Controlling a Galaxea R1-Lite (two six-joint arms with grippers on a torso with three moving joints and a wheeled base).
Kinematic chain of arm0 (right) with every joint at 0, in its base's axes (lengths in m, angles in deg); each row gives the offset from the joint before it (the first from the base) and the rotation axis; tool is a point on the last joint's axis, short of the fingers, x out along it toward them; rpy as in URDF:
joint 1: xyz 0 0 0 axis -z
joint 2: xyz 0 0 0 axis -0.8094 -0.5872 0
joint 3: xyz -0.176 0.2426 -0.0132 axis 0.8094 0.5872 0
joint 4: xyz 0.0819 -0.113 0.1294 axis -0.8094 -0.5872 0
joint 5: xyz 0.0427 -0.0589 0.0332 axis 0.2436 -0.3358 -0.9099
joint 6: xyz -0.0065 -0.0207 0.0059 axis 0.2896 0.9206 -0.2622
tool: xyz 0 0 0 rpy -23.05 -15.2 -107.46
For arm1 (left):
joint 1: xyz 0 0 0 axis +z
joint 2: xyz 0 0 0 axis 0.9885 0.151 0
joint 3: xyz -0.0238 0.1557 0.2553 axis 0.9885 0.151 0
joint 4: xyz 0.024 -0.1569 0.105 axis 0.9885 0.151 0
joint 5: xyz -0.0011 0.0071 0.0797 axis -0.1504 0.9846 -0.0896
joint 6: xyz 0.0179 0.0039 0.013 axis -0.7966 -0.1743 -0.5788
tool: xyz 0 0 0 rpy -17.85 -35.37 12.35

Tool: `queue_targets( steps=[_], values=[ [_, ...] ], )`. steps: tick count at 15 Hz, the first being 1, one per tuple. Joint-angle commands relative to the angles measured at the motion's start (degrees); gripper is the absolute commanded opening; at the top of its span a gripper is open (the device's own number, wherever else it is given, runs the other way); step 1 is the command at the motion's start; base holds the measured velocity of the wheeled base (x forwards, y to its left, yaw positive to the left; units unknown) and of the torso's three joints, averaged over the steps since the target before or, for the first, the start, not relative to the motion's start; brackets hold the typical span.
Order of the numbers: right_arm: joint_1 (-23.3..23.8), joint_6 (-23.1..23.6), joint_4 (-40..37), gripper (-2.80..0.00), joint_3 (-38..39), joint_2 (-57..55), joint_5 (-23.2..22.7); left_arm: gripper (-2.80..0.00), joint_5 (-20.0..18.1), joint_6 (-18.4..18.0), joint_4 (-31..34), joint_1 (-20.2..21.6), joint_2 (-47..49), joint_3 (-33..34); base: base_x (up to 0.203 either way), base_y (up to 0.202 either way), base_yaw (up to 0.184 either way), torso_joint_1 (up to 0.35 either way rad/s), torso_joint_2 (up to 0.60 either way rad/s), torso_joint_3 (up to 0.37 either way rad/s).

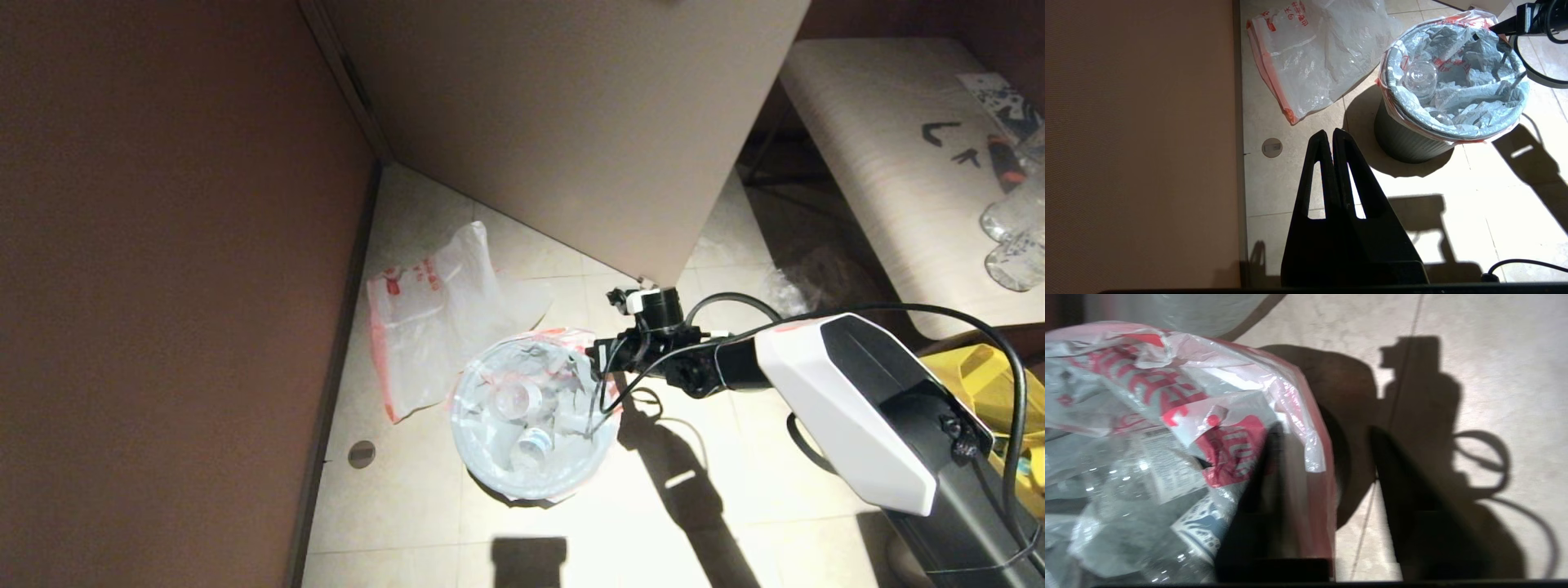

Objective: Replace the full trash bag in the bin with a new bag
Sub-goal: Place the trash bag on the floor

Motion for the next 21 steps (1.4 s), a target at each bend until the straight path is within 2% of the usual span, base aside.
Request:
queue_targets(
  steps=[1, 7, 12, 13, 15, 18, 21],
  values=[
    [-0.04, -0.91, 0.05, -2.8, 0.0, 0.19, -2.7, -2.8, 0.01, -0.04, 0.0, 0.0, -0.02, 0.37, 0.0, 0.0, 0.0, 0.0, 0.0, 0.0],
    [0.31, -7.79, -5.09, -2.8, 0.22, 3.11, -11.71, -2.8, 0.01, -0.04, 0.0, 0.0, -0.02, 0.37, 0.0, 0.0, 0.0, 0.0, 0.0, 0.0],
    [1.84, -19.77, -10.12, -2.8, 0.53, 6.88, -24.78, -2.8, 0.01, -0.04, 0.0, 0.0, -0.02, 0.37, 0.0, 0.0, 0.0, 0.0, 0.0, 0.0],
    [2.03, -20.91, -10.17, -2.8, 0.52, 6.54, -26.09, -2.8, 0.01, -0.04, 0.0, 0.0, -0.02, 0.37, 0.0, 0.0, 0.0, 0.0, 0.0, 0.0],
    [1.99, -22.34, -10.55, -2.8, 0.69, 5.88, -28.46, -2.8, 0.01, -0.04, 0.0, 0.0, -0.02, 0.37, 0.0, 0.0, 0.0, 0.0, 0.0, 0.0],
    [1.81, -22.44, -15.65, -2.8, 0.7, 5.56, -33.7, -2.8, 0.01, -0.04, 0.0, 0.0, -0.02, 0.37, 0.0, 0.0, 0.0, 0.0, 0.0, 0.0],
    [1.79, -22.52, -22.72, -2.8, 0.7, 6.38, -44.27, -2.8, 0.01, -0.04, 0.0, 0.0, -0.02, 0.37, 0.0, 0.0, 0.0, 0.0, 0.0, 0.0]
  ],
)
